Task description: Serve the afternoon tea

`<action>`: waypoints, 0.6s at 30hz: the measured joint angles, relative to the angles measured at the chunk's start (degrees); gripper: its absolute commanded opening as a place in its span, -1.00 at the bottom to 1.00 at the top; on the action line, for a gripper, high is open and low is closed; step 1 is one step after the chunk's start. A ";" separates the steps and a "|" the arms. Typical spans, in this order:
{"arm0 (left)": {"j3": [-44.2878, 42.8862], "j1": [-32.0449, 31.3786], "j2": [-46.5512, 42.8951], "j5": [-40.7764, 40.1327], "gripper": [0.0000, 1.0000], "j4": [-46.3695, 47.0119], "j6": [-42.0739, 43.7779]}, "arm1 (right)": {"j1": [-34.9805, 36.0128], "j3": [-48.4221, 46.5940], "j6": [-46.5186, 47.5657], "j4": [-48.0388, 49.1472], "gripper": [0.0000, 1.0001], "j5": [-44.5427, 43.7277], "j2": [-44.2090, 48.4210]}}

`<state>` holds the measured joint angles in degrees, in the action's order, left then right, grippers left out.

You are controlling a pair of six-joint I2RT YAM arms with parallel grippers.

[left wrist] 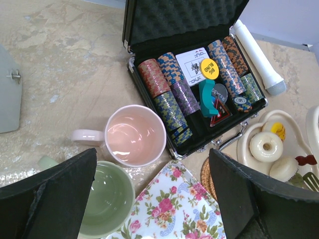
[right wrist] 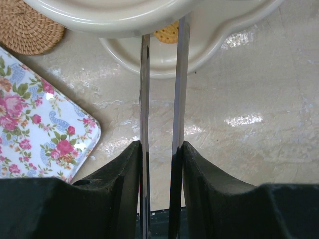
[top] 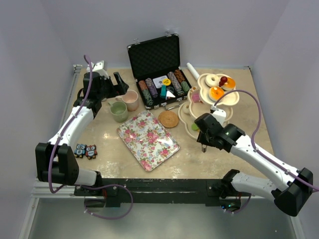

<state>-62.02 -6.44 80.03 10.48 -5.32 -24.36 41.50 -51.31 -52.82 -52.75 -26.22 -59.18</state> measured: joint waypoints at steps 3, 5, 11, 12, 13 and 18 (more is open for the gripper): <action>0.00 0.00 0.00 0.02 0.97 0.00 0.00 | 0.00 0.00 -0.07 -1.09 -0.44 0.02 0.17; 0.00 0.00 0.00 0.02 0.96 0.00 0.00 | 0.00 0.00 -0.04 -1.62 -0.42 0.02 0.46; 0.00 0.00 0.00 0.00 0.97 0.00 0.00 | 0.00 0.00 -0.02 -2.19 -0.28 0.04 0.44; 0.00 0.00 0.00 0.00 0.97 -0.02 0.00 | 0.00 0.00 -0.02 -2.19 -0.20 0.02 0.42; 0.00 0.00 -0.02 0.00 0.96 -0.02 0.00 | 0.00 0.00 -0.02 -2.19 -0.15 0.04 0.42; 0.00 0.00 -0.02 0.00 0.96 0.00 0.00 | 0.00 0.00 0.00 -2.19 0.03 0.02 0.35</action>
<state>-62.02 -6.44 80.01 10.48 -5.32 -24.36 41.50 -51.31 -52.82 -54.94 -26.20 -58.83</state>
